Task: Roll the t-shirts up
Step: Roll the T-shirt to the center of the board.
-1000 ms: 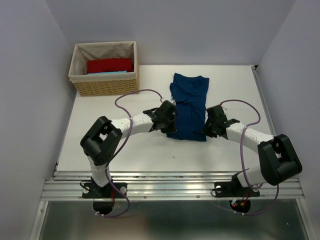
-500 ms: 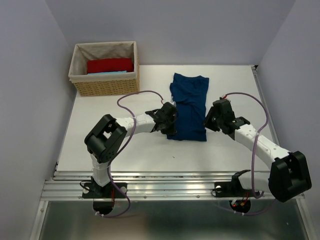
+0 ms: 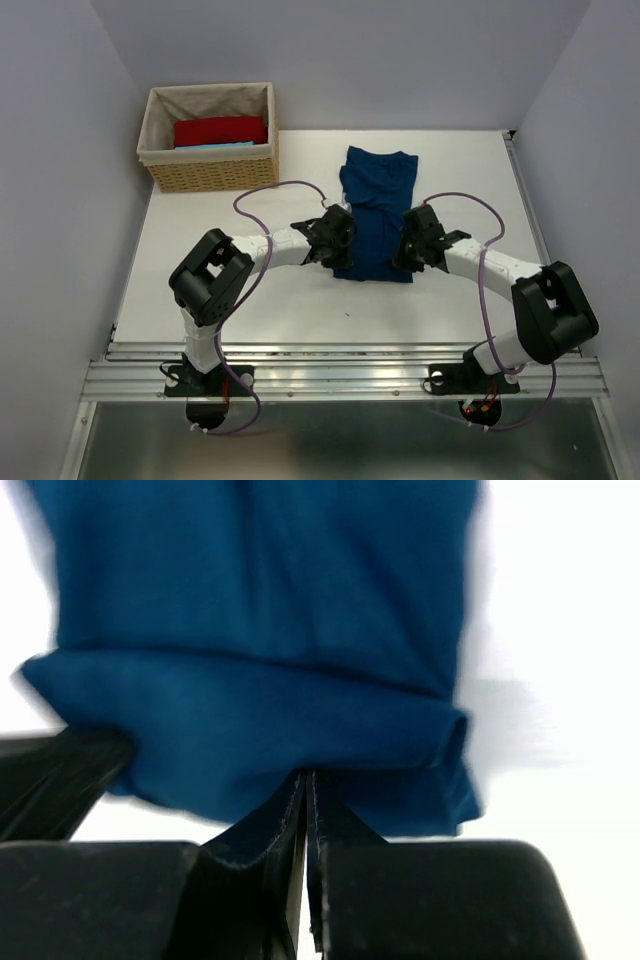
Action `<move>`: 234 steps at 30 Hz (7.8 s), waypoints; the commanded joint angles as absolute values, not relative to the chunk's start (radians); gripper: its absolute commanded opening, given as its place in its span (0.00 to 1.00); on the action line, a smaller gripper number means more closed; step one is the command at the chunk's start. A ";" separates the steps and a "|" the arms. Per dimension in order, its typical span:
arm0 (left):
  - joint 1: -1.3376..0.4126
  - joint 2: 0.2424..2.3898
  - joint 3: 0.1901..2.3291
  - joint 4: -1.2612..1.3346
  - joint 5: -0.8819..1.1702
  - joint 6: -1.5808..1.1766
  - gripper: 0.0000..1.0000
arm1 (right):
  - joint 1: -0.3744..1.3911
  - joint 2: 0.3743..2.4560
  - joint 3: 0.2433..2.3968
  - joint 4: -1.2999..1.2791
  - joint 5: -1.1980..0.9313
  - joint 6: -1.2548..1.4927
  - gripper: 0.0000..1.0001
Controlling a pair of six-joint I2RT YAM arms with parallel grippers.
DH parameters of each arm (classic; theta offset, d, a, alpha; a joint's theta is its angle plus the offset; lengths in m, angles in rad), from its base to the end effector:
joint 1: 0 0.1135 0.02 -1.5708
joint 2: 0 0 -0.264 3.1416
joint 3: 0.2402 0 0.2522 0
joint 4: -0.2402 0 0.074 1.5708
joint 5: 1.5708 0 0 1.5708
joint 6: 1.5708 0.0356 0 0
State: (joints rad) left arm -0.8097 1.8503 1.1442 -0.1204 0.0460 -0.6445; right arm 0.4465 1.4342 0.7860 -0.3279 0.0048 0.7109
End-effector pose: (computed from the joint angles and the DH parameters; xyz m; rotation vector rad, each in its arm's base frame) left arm 0.2694 -0.2852 0.1734 0.2310 2.5156 -0.6988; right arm 0.2499 0.1194 0.1842 0.3457 2.5849 0.4318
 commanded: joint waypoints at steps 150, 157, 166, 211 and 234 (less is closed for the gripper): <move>-0.718 1.646 0.677 0.319 0.104 -0.917 0.00 | 0.235 1.078 0.276 0.110 -0.040 0.986 0.01; -0.689 1.563 0.687 0.243 0.113 -0.841 0.00 | 0.235 1.058 0.318 0.063 -0.017 0.971 0.01; -0.689 1.580 0.706 0.244 0.169 -0.799 0.00 | 0.235 1.039 0.305 0.040 -0.055 0.982 0.01; -0.686 1.576 0.730 0.241 0.256 -0.834 0.00 | 0.235 1.025 0.304 0.014 -0.204 0.989 0.01; -0.686 1.493 0.732 0.115 0.318 -0.908 0.00 | 0.235 0.828 0.317 -0.262 -0.189 0.957 0.19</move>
State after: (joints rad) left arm -0.6868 1.5284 0.7071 0.1368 0.3046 -0.8970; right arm 0.2413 0.8734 0.2798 -0.1761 -0.2245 0.9962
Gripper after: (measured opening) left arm 0.022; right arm 0.159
